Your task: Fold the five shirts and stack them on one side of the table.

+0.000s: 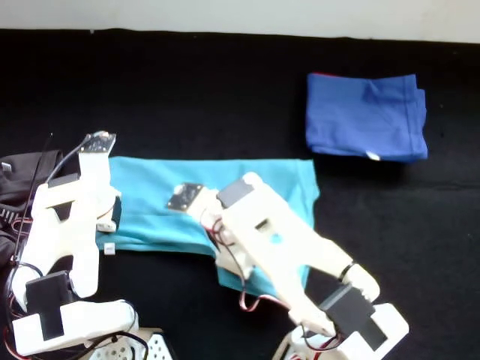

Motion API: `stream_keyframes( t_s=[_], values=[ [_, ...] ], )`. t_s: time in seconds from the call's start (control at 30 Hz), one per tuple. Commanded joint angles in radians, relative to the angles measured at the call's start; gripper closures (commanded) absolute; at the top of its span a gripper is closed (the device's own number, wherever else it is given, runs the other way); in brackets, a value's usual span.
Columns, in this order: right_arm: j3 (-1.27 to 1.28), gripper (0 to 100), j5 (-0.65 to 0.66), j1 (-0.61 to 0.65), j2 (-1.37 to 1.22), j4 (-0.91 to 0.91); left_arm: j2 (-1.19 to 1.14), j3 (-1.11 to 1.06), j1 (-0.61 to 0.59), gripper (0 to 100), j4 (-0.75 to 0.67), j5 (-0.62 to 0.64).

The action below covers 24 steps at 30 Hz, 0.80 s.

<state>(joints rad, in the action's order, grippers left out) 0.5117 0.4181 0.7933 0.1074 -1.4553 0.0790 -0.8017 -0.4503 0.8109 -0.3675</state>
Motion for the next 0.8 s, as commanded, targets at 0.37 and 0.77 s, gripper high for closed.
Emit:
stream_keyframes(
  t_s=[0.37,0.77],
  values=[
    [0.094,85.4,-0.009,0.033,0.001,0.056,0.001,-0.001,-0.012,99,-0.04,-0.009],
    [0.028,90.0,-0.003,-0.202,0.194,0.044,0.001,-0.001,-0.012,99,-0.04,-0.009]
  ],
)
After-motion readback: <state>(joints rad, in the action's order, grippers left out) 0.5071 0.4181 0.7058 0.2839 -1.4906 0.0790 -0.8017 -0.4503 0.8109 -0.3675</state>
